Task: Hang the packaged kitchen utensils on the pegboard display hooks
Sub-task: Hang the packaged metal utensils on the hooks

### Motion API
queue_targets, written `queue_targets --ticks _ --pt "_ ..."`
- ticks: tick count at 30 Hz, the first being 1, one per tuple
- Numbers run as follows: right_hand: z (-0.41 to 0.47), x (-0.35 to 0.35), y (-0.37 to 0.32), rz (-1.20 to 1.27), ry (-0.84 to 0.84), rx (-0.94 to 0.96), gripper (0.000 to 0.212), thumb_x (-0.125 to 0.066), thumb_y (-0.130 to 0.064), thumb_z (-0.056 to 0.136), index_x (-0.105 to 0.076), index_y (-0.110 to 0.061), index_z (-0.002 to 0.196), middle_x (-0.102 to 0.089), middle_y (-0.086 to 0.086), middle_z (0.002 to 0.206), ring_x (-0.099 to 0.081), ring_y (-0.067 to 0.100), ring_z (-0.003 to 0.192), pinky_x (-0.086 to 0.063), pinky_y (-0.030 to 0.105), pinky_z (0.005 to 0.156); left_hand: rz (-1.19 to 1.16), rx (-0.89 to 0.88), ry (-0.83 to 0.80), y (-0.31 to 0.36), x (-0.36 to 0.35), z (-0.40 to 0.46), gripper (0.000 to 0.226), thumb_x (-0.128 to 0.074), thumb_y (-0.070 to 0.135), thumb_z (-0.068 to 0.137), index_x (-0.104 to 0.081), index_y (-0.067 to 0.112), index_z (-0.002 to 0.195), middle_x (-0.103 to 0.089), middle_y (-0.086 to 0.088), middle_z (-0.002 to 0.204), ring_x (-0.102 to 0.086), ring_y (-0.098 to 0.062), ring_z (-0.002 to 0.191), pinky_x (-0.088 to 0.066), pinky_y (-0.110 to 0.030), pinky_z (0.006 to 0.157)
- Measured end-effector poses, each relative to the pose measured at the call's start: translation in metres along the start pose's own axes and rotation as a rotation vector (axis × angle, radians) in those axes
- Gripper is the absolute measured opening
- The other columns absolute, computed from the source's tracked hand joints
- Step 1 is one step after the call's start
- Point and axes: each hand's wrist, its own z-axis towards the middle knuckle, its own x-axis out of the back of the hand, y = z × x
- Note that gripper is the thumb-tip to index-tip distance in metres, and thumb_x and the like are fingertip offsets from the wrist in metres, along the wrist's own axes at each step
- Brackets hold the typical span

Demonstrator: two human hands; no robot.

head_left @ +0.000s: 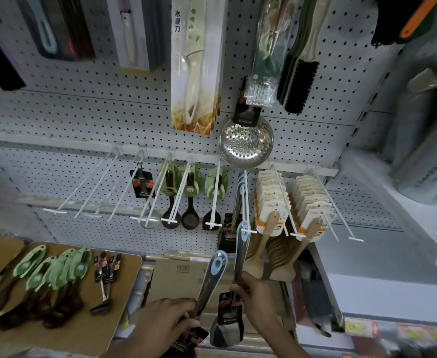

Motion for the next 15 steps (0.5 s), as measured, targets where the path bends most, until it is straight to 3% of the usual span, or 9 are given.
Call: queue_targets --ticks 4,7,10,13,15 --pt "0.011 -0.001 0.007 -0.01 -0.022 0.0 0.021 -0.061 -0.027 0.094 -0.055 -0.027 0.075 -0.064 -0.004 0.07 -0.063 0.006 0.07 -0.048 0.023 0.061 -0.009 0.029 0.009 0.003 0.002 0.001 0.066 -0.025 0.089 0.071 -0.051 0.033 0.094 -0.066 0.019 0.092 -0.063 0.002 0.094 -0.041 -0.04 0.1" --pt "0.02 0.001 0.006 -0.02 -0.009 0.028 0.025 -0.061 -0.025 0.094 -0.055 -0.036 0.073 -0.066 -0.013 0.073 -0.066 0.008 0.072 -0.058 0.037 0.067 -0.018 0.042 0.028 0.006 0.005 0.0 0.049 -0.039 0.078 0.084 -0.051 0.032 0.095 -0.058 0.019 0.08 -0.063 0.0 0.094 -0.04 -0.041 0.101" --pt "0.028 0.004 -0.002 0.009 0.014 0.046 0.027 -0.06 -0.018 0.096 -0.059 -0.037 0.078 -0.068 -0.012 0.076 -0.066 0.005 0.075 -0.059 0.034 0.068 -0.032 0.043 0.069 0.004 0.004 0.0 0.038 -0.044 0.071 0.088 -0.051 0.035 0.095 -0.056 0.023 0.077 -0.063 0.002 0.095 -0.04 -0.039 0.102" --pt "0.042 0.005 -0.005 0.074 0.029 0.028 0.018 -0.058 -0.014 0.096 -0.063 -0.021 0.081 -0.068 -0.003 0.078 -0.066 0.006 0.078 -0.059 0.03 0.072 -0.065 0.044 0.09 0.003 0.002 -0.001 0.053 -0.032 0.085 0.08 -0.049 0.037 0.094 -0.064 0.021 0.086 -0.062 0.002 0.105 -0.043 -0.038 0.102" --pt "0.056 0.002 0.001 0.094 0.019 -0.009 0.014 -0.058 -0.017 0.096 -0.064 -0.021 0.085 -0.069 -0.003 0.081 -0.067 0.005 0.08 -0.059 0.027 0.072 -0.062 0.063 0.111 0.002 0.005 -0.004 0.064 -0.027 0.092 0.071 -0.05 0.036 0.093 -0.069 0.017 0.098 -0.058 -0.003 0.117 -0.046 -0.033 0.099"
